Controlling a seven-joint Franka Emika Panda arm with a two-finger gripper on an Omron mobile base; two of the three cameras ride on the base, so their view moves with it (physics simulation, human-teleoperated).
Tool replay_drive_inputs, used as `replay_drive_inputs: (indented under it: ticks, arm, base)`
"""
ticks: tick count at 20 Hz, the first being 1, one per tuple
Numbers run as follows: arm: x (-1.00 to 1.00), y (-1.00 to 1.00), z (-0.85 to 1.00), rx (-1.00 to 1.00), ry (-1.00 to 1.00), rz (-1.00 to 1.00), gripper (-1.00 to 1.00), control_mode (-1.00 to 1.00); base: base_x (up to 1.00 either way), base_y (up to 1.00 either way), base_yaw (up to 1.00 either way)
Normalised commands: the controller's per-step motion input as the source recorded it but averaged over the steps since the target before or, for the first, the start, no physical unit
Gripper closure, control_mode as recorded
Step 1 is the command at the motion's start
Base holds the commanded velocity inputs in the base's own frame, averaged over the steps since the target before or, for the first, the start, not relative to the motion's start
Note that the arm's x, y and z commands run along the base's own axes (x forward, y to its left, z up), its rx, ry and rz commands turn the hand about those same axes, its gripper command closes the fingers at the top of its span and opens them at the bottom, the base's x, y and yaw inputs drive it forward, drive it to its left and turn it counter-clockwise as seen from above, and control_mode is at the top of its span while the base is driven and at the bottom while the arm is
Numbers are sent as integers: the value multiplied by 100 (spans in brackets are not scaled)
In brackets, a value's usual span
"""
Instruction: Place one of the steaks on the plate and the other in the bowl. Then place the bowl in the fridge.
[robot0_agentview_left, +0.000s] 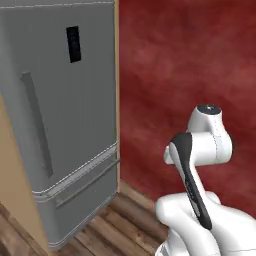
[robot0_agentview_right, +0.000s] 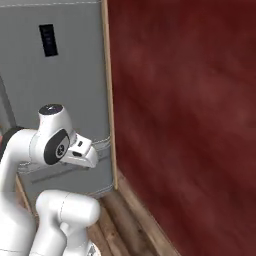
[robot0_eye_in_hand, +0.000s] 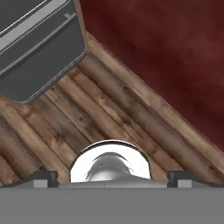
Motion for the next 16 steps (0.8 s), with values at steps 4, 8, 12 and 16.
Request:
replay_drive_inputs:
  ticks: [4,8,12,16]
  arm:
    - [0,0,0,0,0,0,-100,100]
    - [0,0,0,0,0,0,-100,100]
    - [0,0,0,0,0,0,-100,100]
    - [0,0,0,0,0,0,-100,100]
  base:
    - [-3,-6,94]
    - [0,-21,67]
    - [9,-32,61]
    - [-9,-3,22]
